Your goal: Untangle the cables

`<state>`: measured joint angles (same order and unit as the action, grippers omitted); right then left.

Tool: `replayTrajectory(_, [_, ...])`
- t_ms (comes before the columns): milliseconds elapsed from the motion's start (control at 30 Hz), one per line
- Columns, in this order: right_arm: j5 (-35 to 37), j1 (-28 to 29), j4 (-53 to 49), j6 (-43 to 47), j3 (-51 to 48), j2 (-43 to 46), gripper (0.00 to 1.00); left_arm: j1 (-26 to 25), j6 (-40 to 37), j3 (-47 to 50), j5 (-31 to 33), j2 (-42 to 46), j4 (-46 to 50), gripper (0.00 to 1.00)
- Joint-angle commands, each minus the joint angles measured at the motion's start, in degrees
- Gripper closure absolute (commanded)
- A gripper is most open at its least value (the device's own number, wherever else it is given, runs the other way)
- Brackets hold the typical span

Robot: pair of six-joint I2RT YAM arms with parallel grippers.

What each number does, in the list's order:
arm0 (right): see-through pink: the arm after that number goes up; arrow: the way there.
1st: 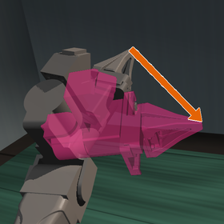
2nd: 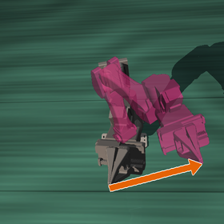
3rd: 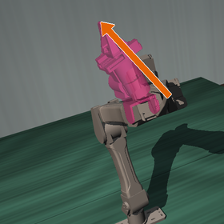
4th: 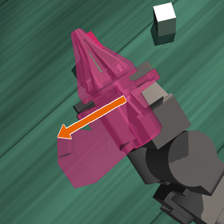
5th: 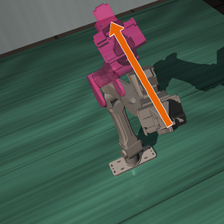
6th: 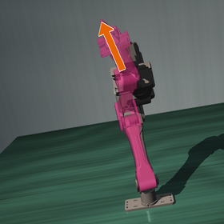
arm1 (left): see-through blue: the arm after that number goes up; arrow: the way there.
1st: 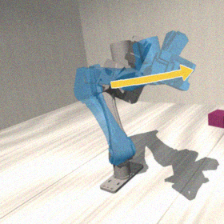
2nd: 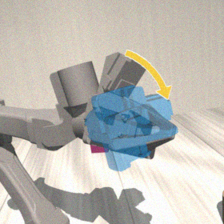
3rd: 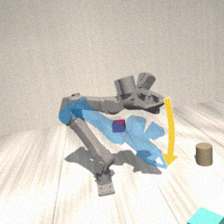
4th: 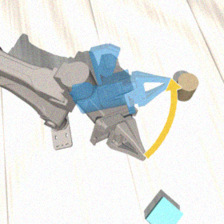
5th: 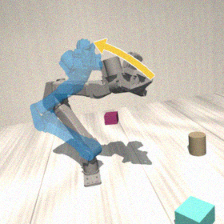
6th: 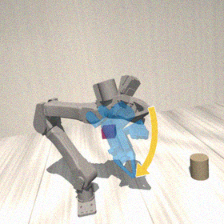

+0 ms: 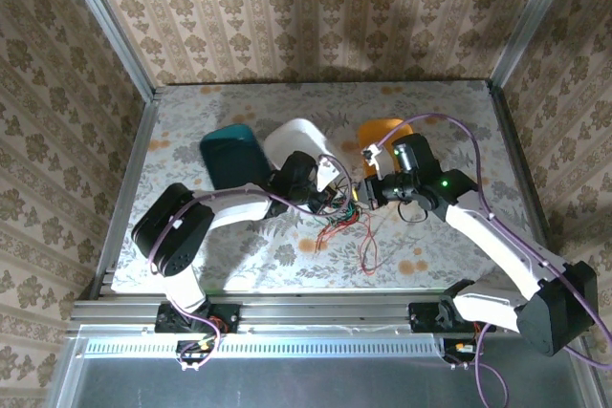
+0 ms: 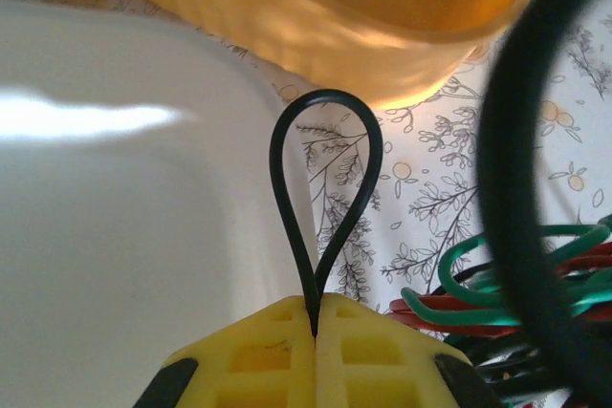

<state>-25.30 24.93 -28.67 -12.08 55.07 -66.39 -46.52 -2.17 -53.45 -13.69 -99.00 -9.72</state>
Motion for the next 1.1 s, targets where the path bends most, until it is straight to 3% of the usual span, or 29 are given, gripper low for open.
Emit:
replayTrajectory(0, [-4.12, -3.31, 4.92, -4.22, -0.03, 3.67, 1.00, -0.04, 0.94, 2.73, 1.83, 1.99, 2.60, 1.00])
replayTrajectory(233, [-6.16, -7.25, 6.51, -5.99, -1.47, 4.90, 1.00, -0.06, 0.99, 4.15, 2.79, 5.30, 3.12, 1.00])
replayTrajectory(300, [-6.20, -7.23, 6.24, -5.87, -2.01, 4.52, 1.00, -0.06, 1.01, 3.89, 3.66, 6.83, 3.09, 0.85])
replayTrajectory(367, [-6.19, -7.18, 6.25, -5.80, -2.71, 4.25, 1.00, -0.04, 0.74, 3.55, 4.66, 9.02, 2.82, 0.57])
replayTrajectory(533, [-5.78, -7.00, 5.61, -4.63, -4.22, 3.86, 1.00, 1.39, 4.08, 3.71, 12.81, 17.90, 1.48, 0.16])
replayTrajectory(600, [-5.55, -6.72, 4.94, -3.97, -4.40, 3.62, 1.00, 3.36, 8.38, 4.47, 18.58, 21.69, 2.19, 0.07])
replayTrajectory(700, [-5.31, -6.16, 4.54, -3.29, -4.82, 3.22, 1.00, 8.17, 16.97, 5.94, 28.71, 27.37, 7.58, 0.04])
replayTrajectory(833, [-5.20, -5.47, 4.67, -2.71, -4.86, 2.59, 1.00, 16.06, 31.57, 5.78, 43.35, 33.31, 26.48, 0.04])
replayTrajectory(933, [-4.85, -4.77, 4.04, -1.72, -4.12, 1.68, 1.00, 25.67, 43.44, 5.50, 42.78, 34.50, 39.64, 0.03])
replayTrajectory(1067, [-4.16, -3.80, 2.66, 0.09, -3.06, 0.66, 1.00, 36.42, 48.51, 8.44, 35.16, 33.09, 42.19, 0.04])
